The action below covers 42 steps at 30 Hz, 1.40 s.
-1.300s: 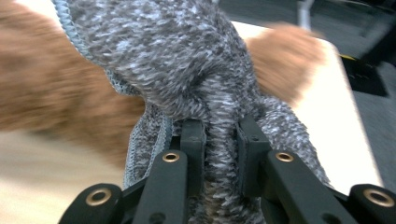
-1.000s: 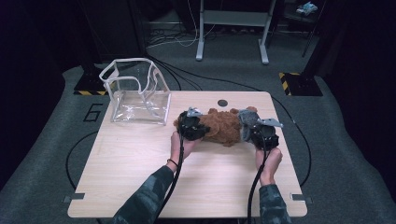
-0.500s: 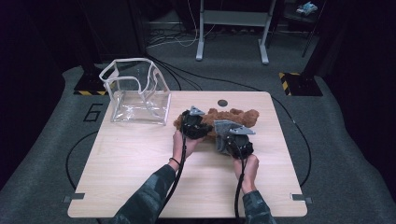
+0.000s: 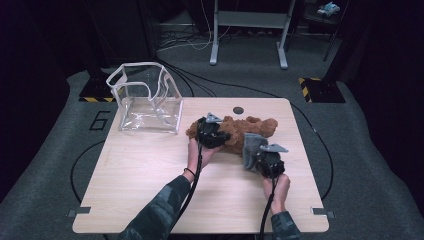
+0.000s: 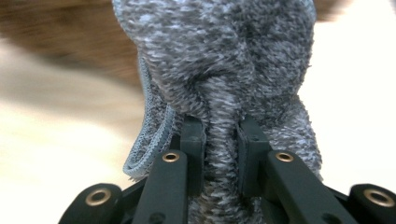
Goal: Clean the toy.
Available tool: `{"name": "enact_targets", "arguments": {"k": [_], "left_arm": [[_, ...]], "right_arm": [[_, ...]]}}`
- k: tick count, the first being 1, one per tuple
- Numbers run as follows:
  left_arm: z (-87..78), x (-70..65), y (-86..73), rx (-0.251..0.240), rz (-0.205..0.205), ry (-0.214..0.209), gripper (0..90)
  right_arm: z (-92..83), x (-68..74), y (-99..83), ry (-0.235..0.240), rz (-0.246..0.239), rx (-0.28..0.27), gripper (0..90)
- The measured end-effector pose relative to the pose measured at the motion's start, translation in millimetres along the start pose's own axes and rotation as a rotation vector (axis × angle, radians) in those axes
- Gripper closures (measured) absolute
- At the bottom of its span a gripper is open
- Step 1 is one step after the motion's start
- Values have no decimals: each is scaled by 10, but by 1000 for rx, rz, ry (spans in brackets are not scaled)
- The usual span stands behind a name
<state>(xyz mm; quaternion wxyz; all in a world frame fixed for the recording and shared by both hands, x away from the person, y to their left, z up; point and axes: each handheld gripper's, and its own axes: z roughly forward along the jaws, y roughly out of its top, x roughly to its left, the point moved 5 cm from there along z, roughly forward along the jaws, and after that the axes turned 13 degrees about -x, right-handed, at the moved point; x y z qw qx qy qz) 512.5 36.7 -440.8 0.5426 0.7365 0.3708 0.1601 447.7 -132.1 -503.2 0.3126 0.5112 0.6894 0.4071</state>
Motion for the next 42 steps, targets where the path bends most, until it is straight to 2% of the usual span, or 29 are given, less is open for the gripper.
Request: {"name": "enact_targets", "arguments": {"k": [3,4,7,8,9,12,14,15,18,21,24,25,26,28,31,34,36,37,38,42], "left_arm": [[12,-11,17,3,12,2,788],[15,-13,18,3,10,1,787],[13,-15,21,5,9,2,788],[16,-16,23,1,5,4,787],[14,-13,23,8,10,2,787],[28,-37,27,9,5,0,787],[41,-53,34,13,18,-5,787],[51,-72,42,19,20,-13,787],[91,-120,55,17,23,-14,787],[116,-134,70,19,27,-16,784],[126,-127,87,15,13,-22,742],[118,-124,93,11,12,-23,690],[102,-116,101,7,8,-22,626],[60,-97,107,1,5,-13,512],[-7,-35,91,-17,-11,-5,397],[-84,29,67,-30,-26,7,340],[-139,79,63,-39,-35,7,317],[-165,98,61,-45,-41,7,308],[-192,121,58,-44,-38,9,303],[-285,194,24,-41,-34,12,284]], "right_arm": [[14,319,-22,71,-57,2,766],[47,468,-9,113,-73,0,765],[159,613,47,138,-99,0,765],[209,620,69,127,-98,5,765],[256,600,90,123,-89,6,765],[343,462,120,64,-58,17,766],[348,329,103,40,-34,22,767],[341,269,90,24,-39,19,767],[280,-13,46,-38,12,17,767],[225,-156,10,-54,30,14,766],[183,-176,-38,-49,19,20,766],[173,-145,-57,-42,22,20,766],[154,-119,-80,-35,4,28,766],[132,3,-118,-15,-11,28,766],[100,191,-156,24,-50,30,766],[81,405,-177,57,-65,33,766],[67,560,-191,91,-102,34,766],[58,635,-195,103,-98,40,766],[62,692,-195,118,-120,39,766],[91,881,-187,140,-155,45,766]]}}
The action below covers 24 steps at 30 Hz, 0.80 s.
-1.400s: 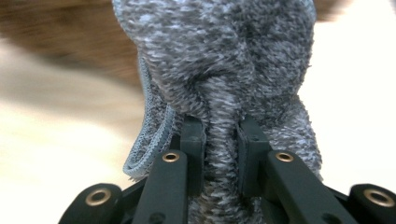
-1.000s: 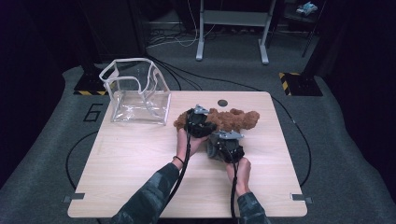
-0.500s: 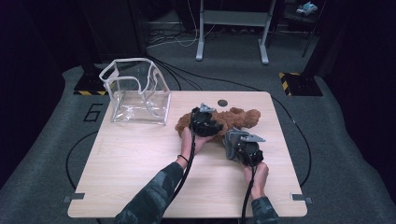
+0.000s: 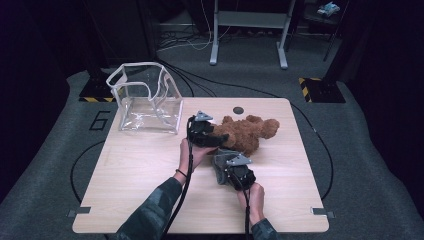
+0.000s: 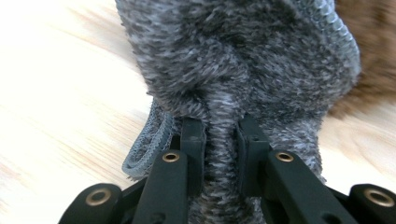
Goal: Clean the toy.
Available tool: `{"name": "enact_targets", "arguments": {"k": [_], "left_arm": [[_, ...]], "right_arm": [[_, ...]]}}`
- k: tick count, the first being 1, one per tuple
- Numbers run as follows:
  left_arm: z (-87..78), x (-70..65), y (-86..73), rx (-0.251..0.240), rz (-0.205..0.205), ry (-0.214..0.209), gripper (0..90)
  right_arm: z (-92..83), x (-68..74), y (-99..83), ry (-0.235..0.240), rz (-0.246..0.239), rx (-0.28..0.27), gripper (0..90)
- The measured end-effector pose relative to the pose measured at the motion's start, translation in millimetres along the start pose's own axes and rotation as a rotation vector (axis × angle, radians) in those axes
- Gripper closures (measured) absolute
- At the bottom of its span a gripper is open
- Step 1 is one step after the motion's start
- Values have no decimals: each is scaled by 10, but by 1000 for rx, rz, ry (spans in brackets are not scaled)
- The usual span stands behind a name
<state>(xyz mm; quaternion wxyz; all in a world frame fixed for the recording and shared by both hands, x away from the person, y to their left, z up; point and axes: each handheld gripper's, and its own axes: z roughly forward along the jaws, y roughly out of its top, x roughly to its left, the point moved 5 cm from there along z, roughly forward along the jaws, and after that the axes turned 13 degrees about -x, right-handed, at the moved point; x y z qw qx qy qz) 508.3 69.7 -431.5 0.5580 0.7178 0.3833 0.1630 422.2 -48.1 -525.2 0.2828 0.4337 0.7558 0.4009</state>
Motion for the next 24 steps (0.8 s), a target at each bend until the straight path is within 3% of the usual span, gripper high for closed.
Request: {"name": "enact_targets", "arguments": {"k": [4,8,14,16,19,24], "left_arm": [[-105,83,-52,-4,4,18,268],[-228,178,-149,-3,19,41,250],[-423,355,-426,14,54,98,226],[-490,461,-562,28,61,125,220],[-578,612,-747,32,38,159,210],[-632,812,-1053,82,17,208,185]], "right_arm": [[72,8,17,-4,-12,6,766],[109,-35,19,-20,9,14,766],[99,-77,66,-19,24,-9,766],[81,-41,122,-2,19,-24,765],[70,40,227,28,-4,-46,765],[140,208,452,71,-53,-82,763]]}}
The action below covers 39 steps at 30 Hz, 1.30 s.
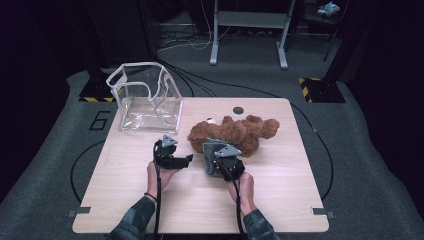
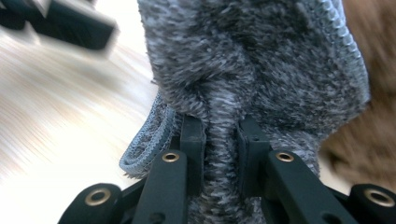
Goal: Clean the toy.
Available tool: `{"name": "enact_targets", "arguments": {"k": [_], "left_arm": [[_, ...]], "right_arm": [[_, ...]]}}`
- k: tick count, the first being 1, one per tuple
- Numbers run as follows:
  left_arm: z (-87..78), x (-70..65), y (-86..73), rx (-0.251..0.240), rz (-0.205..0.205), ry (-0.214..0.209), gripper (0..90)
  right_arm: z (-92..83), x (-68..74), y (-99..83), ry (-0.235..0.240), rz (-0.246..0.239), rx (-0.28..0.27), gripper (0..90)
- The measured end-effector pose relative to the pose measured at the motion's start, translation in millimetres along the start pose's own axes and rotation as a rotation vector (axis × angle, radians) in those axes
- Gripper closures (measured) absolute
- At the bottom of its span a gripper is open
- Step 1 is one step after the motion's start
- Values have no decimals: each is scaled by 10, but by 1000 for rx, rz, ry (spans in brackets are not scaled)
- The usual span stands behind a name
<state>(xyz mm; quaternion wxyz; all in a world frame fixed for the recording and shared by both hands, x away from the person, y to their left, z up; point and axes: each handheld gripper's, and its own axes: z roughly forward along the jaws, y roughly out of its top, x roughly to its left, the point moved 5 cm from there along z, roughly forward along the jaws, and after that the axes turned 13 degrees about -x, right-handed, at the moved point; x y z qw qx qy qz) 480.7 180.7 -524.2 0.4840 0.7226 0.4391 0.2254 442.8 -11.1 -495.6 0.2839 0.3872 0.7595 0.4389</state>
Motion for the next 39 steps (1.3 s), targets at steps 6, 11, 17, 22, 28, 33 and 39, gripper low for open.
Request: {"name": "enact_targets", "arguments": {"k": [6,11,17,22,28,33,39], "left_arm": [[91,62,-200,38,34,30,166],[147,67,-273,54,62,38,164],[168,59,-320,55,51,44,164],[158,62,-332,63,78,49,165],[168,50,-334,67,95,52,163],[170,46,-336,67,90,51,162],[168,51,-335,70,97,50,162]], "right_arm": [[213,64,183,-1,-47,9,761],[195,-101,214,-77,-16,14,762],[-49,-374,314,-152,3,-33,761],[-235,-659,323,-222,57,-59,761],[-274,-663,255,-179,70,-81,757],[-165,-329,315,-83,16,-100,756],[194,-101,219,-6,47,-19,756]]}}
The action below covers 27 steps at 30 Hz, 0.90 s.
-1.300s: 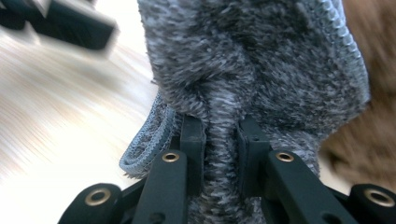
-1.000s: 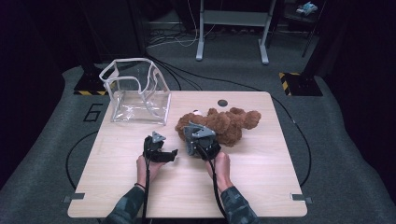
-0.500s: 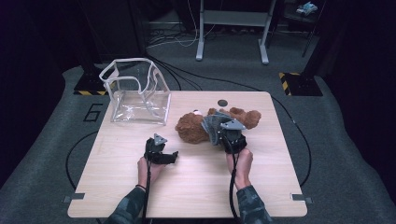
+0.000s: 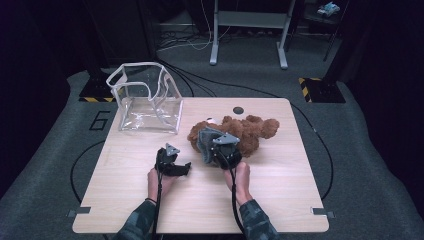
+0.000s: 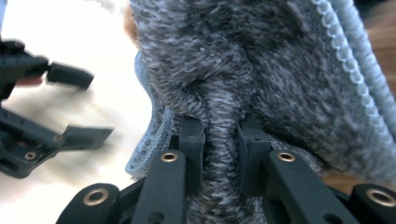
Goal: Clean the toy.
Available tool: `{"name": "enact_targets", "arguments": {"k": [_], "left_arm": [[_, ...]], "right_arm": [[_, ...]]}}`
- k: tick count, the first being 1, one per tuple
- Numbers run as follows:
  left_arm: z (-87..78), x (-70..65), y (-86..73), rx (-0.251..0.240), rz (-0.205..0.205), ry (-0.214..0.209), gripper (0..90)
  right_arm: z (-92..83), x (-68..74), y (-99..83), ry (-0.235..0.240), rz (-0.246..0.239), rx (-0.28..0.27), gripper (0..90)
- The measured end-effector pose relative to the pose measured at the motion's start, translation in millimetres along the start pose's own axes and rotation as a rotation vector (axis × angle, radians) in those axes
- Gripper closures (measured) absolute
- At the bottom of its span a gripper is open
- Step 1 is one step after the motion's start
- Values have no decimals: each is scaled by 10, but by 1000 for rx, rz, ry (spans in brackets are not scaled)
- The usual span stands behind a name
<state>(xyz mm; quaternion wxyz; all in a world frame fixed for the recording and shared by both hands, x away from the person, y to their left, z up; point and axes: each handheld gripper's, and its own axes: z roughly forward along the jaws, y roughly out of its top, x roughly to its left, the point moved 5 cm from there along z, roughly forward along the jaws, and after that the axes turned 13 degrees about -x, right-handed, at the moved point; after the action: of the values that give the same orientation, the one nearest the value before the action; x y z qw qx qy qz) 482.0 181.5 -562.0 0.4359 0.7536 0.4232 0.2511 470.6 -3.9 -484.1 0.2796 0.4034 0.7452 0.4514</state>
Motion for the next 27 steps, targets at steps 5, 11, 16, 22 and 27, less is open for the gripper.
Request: {"name": "enact_targets", "arguments": {"k": [5,11,16,22,27], "left_arm": [[2,-1,0,-2,-1,1,162],[0,0,0,0,2,0,161],[0,-1,0,0,2,0,161],[1,0,0,0,2,0,161],[2,0,0,-1,3,0,161]], "right_arm": [[192,139,-234,70,-10,144,756],[83,74,-188,64,-1,115,753],[-74,-62,24,-7,5,-8,745],[172,-9,-220,7,-9,147,747],[98,-21,-232,-9,16,118,748]]}}
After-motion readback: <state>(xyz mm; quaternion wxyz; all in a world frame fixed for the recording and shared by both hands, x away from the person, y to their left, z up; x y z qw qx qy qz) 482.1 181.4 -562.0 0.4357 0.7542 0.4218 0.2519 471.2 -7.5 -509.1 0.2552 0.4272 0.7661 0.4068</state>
